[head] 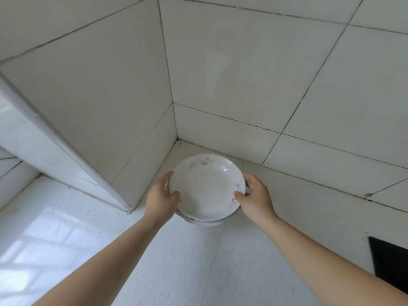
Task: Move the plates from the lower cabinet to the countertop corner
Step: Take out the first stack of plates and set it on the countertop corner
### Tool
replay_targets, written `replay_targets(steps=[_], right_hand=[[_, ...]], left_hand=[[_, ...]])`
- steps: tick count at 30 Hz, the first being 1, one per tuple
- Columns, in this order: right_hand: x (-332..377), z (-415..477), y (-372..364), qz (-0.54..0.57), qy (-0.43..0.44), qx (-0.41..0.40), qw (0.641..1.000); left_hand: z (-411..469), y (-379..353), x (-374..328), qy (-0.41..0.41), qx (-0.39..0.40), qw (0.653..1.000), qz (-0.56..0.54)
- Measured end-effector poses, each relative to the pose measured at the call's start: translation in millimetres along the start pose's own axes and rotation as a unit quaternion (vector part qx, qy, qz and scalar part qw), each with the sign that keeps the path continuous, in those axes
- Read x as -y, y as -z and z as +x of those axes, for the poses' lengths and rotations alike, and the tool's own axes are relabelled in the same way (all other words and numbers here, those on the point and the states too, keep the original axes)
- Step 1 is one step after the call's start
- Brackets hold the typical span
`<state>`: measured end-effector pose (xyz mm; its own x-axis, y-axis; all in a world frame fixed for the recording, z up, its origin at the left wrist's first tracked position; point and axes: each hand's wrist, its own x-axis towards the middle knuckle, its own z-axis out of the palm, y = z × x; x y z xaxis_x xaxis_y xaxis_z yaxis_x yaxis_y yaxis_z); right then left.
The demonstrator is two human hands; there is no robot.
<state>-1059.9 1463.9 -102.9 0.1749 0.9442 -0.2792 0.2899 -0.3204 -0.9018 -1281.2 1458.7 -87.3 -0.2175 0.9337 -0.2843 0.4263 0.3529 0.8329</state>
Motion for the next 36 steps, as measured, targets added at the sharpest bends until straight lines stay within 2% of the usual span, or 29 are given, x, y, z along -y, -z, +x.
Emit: replay_targets(steps=[15,31,36], right_hand=[[-5,68,-37,-0.003,0.002,0.009,1.000],[-15,89,-53,-0.008,-0.005,0.000,1.000],[-21,92,-56,-0.002,-0.006,-0.009,1.000]], left_hand=[[86,-6,11,-0.012,-0.005,1.000,0.007],[112,-10,22,-0.041,0.006,0.999,0.031],[116,-14,25,-0.038,0.006,0.999,0.009]])
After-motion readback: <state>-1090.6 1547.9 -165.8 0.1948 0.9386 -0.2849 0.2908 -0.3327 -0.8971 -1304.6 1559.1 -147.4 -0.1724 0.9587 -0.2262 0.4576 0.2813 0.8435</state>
